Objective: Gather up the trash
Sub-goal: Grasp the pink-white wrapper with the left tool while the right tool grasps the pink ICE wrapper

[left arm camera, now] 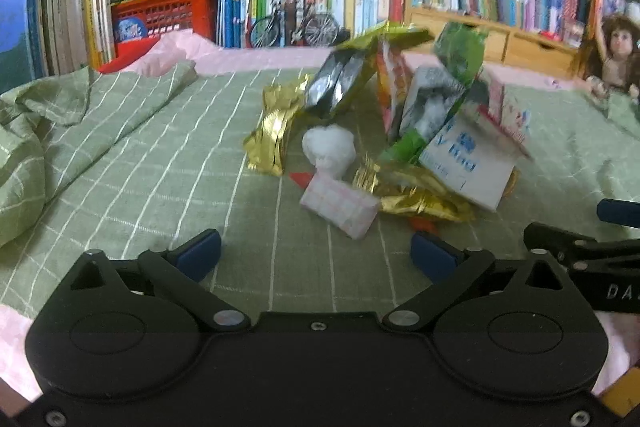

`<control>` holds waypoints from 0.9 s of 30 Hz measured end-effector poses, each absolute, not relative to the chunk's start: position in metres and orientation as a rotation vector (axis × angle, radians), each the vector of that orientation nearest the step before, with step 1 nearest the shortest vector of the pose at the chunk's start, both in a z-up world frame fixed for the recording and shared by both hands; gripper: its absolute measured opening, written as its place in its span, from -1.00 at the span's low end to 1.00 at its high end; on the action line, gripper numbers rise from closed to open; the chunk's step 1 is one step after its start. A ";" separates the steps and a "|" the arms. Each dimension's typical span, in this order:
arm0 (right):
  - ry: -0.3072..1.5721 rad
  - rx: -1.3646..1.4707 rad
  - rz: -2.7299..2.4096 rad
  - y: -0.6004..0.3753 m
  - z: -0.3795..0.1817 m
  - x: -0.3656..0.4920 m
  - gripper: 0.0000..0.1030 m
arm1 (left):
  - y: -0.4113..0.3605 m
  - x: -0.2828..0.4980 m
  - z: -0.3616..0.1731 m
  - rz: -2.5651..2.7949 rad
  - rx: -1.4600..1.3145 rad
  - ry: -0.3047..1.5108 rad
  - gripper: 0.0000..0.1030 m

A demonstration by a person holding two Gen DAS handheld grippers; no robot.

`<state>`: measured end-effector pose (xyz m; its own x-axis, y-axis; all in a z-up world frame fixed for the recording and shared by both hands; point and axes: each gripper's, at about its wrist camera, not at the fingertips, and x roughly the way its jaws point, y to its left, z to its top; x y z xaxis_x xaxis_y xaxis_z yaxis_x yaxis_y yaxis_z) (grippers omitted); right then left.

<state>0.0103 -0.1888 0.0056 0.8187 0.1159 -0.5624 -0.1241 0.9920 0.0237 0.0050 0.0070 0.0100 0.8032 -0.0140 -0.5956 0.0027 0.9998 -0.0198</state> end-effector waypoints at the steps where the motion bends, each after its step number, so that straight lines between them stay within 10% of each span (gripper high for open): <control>1: 0.584 -0.010 0.134 -0.191 0.010 0.010 1.00 | 0.009 0.003 0.014 -0.020 -0.027 0.620 0.90; 10: 0.554 0.065 0.247 -0.207 0.040 0.022 0.95 | 0.019 -0.007 0.035 -0.121 -0.091 0.567 0.00; 27: 0.623 0.040 0.285 -0.166 0.052 0.096 0.18 | -0.005 -0.012 0.030 -0.215 -0.009 0.488 0.26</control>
<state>0.0956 -0.1661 0.0522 0.7741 0.2755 -0.5700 -0.2512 0.9601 0.1229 -0.0122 -0.0049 0.0303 0.8612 -0.2075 -0.4640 0.2033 0.9773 -0.0595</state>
